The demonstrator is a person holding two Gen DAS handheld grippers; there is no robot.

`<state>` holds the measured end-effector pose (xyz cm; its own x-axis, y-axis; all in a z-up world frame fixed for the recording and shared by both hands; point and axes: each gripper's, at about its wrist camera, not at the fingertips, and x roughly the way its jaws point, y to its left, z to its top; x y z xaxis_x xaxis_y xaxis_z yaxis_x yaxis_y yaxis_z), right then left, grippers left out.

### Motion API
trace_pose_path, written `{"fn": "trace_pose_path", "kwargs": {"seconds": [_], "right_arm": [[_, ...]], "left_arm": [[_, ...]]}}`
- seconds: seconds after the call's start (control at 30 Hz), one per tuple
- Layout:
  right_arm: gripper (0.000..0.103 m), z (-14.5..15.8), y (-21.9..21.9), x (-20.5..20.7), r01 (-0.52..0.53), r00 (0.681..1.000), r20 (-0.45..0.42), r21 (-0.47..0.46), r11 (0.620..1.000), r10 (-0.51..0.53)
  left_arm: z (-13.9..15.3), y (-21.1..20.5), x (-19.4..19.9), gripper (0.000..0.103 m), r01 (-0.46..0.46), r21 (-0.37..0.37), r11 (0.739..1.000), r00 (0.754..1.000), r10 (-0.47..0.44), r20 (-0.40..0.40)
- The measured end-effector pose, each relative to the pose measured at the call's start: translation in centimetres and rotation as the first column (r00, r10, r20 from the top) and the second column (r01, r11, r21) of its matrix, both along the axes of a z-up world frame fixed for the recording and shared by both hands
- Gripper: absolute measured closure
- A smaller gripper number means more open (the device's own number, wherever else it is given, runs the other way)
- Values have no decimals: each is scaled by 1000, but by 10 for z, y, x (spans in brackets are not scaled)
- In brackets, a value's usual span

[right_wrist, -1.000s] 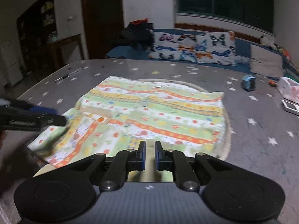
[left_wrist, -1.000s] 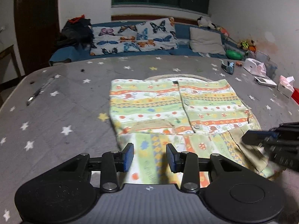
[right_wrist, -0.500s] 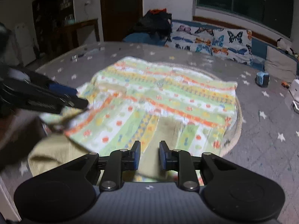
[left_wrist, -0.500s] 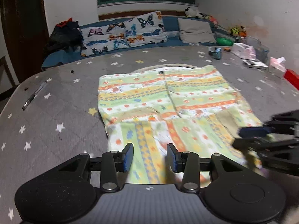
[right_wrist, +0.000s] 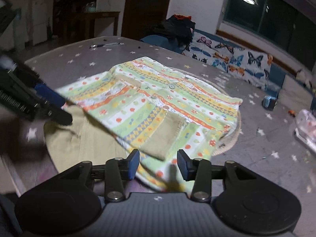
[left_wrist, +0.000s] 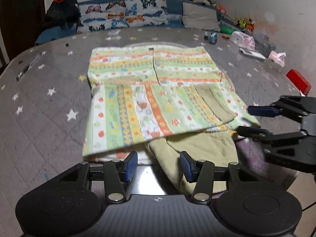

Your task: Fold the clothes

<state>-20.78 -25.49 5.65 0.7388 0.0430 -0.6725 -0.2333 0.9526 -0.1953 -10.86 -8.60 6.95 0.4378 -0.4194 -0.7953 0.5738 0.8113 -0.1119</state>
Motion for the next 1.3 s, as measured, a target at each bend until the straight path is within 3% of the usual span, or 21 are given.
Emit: {"fn": "trace_pose_path", "kwargs": {"seconds": [0.1, 0.13, 0.17, 0.23, 0.5, 0.67, 0.7, 0.73, 0.83, 0.87, 0.9, 0.93, 0.97, 1.0, 1.03, 1.17, 1.3], "right_arm": [[51, -1, 1, -13, -30, 999, 10, -65, 997, 31], [50, -2, 2, -17, -44, 999, 15, -92, 995, 46], [50, -2, 3, -21, -58, 998, 18, -115, 992, 60], [42, -5, 7, -26, -88, 995, 23, -165, 982, 93], [33, -21, 30, -28, -223, 968, 56, -270, 937, 246], [39, -21, 38, -4, -227, 964, 94, -201, 953, 249], [45, -20, 38, 1, -224, 964, 100, -181, 958, 245], [58, -20, 39, 7, -222, 965, 106, -161, 962, 240], [86, -15, 32, 26, -203, 976, 74, -47, 978, 206], [89, -13, 27, 32, -193, 979, 63, -2, 981, 192], [90, -10, 22, 36, -180, 982, 55, 40, 983, 178], [91, -7, 16, 39, -169, 985, 51, 77, 983, 166], [91, -3, 11, 42, -157, 987, 47, 110, 981, 153], [91, 0, 5, 45, -144, 989, 42, 143, 979, 139], [91, 4, 1, 48, -134, 991, 39, 169, 977, 129], [91, 13, -14, 57, -103, 995, 28, 247, 963, 99], [91, 19, -20, 64, -72, 997, 18, 285, 956, 70]], "left_arm": [[-4, -3, -1, 60, 25, -9, 1000, 999, -25, -38], [-5, -5, -1, 75, 36, -17, 999, 998, -37, -50], [-6, -6, -2, 83, 48, -25, 999, 997, -49, -63], [-2, -7, -2, 91, 60, -53, 997, 996, -63, -65], [36, -14, 23, 94, 80, -168, 983, 996, -87, -32], [47, -24, 48, 94, 92, -209, 974, 993, -104, -47], [47, -25, 51, 94, 99, -211, 972, 993, -111, -48], [48, -25, 53, 94, 110, -210, 972, 991, -122, -46], [48, -17, 50, 91, 158, -213, 964, 986, -167, -22], [49, -13, 47, 89, 170, -207, 963, 985, -175, -5], [49, -6, 42, 88, 183, -199, 963, 983, -183, 19], [49, 0, 39, 79, 190, -193, 962, 982, -186, 41], [49, 7, 35, 62, 197, -187, 962, 980, -188, 63], [49, 13, 29, 52, 191, -169, 967, 979, -176, 103], [48, 19, 24, 46, 184, -151, 971, 976, -163, 144], [44, 35, 6, 37, 192, -87, 978, 948, -162, 273], [28, 27, -13, 35, 223, 49, 974, 896, -224, 383]]}}
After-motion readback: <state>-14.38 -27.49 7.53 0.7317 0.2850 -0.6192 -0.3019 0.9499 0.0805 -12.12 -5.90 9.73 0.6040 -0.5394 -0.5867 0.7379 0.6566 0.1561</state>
